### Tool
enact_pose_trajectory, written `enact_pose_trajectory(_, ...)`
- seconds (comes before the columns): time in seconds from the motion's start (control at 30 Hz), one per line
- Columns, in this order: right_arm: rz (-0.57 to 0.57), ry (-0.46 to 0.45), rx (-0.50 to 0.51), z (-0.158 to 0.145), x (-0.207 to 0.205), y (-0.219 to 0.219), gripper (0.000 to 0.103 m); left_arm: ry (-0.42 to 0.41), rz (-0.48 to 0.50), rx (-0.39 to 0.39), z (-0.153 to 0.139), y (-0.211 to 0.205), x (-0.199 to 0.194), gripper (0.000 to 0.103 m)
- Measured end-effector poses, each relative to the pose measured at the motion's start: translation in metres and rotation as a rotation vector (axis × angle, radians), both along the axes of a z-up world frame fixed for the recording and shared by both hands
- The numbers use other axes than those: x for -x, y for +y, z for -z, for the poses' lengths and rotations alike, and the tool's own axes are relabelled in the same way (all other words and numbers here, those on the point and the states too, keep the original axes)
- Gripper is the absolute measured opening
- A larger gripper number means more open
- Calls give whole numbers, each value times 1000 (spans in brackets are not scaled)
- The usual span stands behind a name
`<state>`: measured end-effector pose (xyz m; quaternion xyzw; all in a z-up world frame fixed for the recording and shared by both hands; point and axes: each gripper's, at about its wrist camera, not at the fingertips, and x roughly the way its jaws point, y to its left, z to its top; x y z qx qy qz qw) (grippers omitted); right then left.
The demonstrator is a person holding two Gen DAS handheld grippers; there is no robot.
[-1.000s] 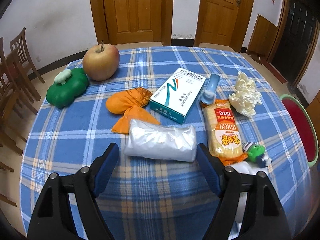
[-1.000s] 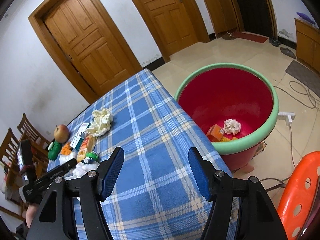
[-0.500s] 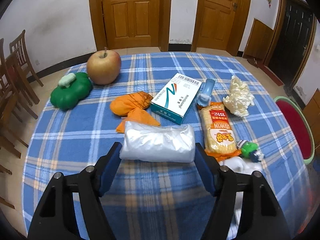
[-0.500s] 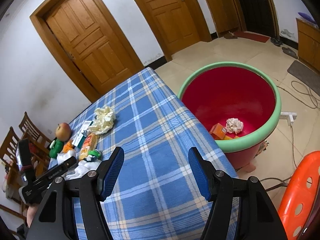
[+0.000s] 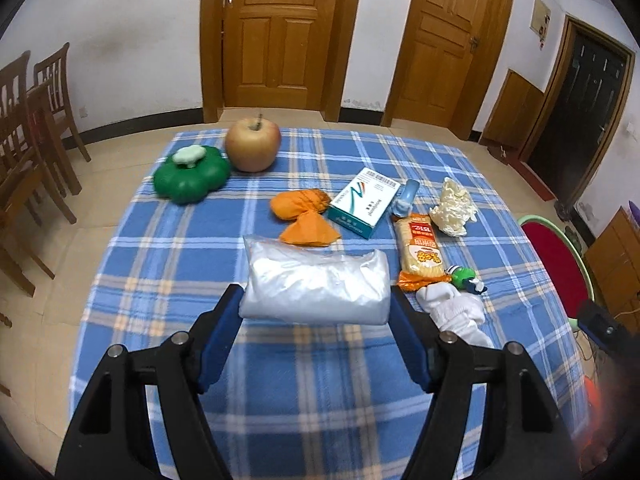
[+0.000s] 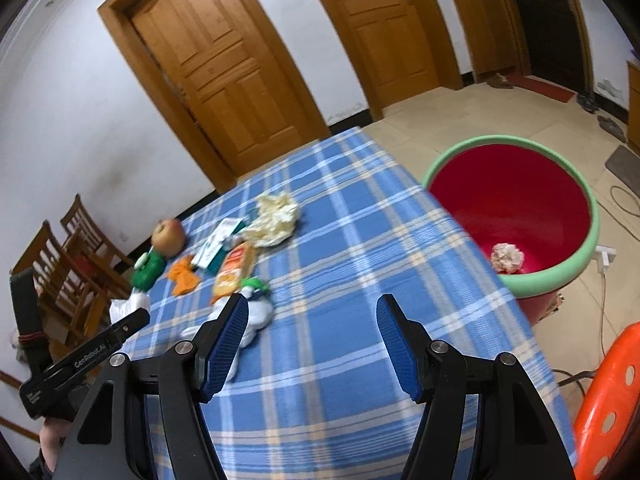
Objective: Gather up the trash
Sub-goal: 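Grasp the white plastic bag with the left tool while the right tool grasps white gloves, then carry the bag and gloves over the red basin and open both tools to drop them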
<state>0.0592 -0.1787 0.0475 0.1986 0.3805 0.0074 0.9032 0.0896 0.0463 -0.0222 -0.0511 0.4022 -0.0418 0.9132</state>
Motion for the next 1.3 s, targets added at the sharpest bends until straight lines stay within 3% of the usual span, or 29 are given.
enact_pose_trajectory(0.27,-96,39,2,7,-19,38,68,-6,-47,13,2,26,17,72)
enact_pose_trajectory(0.63,-173,162,14,47,-58,85,68,2,-70,55,11,45,24,72)
enact_pose_trajectory(0.77,-184,192,12,61,-63,92,44,3,-62,64,13,45,26,72)
enact_pose_trajectory(1.0,-185,172,27,64,-54,91,16,1,-45,75,13,39,30,72)
enact_pose_trajectory(1.3,-197,100,-30,41,-23,78,12,-23,8,73,3,18,41,72)
